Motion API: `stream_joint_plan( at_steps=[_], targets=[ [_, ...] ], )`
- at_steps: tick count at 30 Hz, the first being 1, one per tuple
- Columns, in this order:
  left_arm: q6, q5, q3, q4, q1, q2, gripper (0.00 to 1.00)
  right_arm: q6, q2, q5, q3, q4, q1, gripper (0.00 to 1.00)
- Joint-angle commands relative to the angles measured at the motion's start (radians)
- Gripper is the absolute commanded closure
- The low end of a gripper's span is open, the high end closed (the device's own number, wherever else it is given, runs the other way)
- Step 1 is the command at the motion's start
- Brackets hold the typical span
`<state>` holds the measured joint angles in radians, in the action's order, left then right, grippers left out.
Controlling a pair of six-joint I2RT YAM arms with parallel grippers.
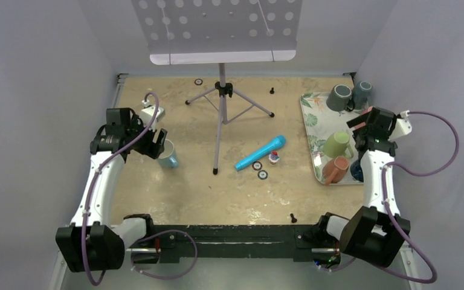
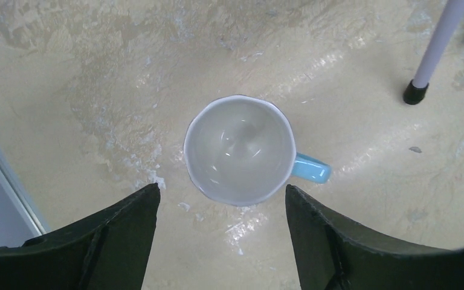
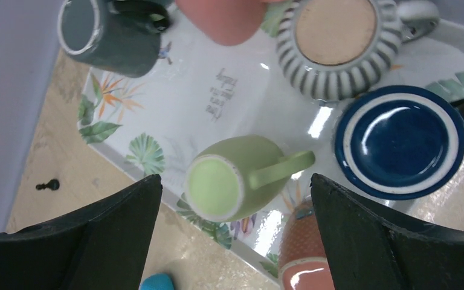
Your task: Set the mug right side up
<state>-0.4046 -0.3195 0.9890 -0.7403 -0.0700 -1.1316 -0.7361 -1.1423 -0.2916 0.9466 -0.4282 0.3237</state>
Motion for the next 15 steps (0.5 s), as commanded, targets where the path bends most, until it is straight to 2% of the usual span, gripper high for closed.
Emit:
stream_joint_plan(
  at_steps=[1,3,5,11,15],
  targets=[
    [-0.034,-0.059,0.058,-0.126,-0.005,0.095,0.20,-0.186,-0.051,0.021,-0.012,-0.070,0.073,0.03],
    [-0.034,-0.061,0.064,-0.152,-0.004,0.114,0.20,-0.245,-0.091,0.039,-0.017,-0.084,0.100,0.04],
    [-0.030,-0.045,0.068,-0.169,-0.004,0.124,0.20,-0.277,-0.131,0.090,-0.031,-0.080,0.124,0.09],
    [0.013,-0.004,0.064,-0.195,-0.004,0.167,0.20,-0.253,-0.237,0.187,-0.039,-0.020,0.135,0.12],
    [0.033,0.010,0.034,-0.177,-0.002,0.202,0.20,-0.241,-0.211,0.180,-0.050,-0.015,0.135,0.12]
  ],
)
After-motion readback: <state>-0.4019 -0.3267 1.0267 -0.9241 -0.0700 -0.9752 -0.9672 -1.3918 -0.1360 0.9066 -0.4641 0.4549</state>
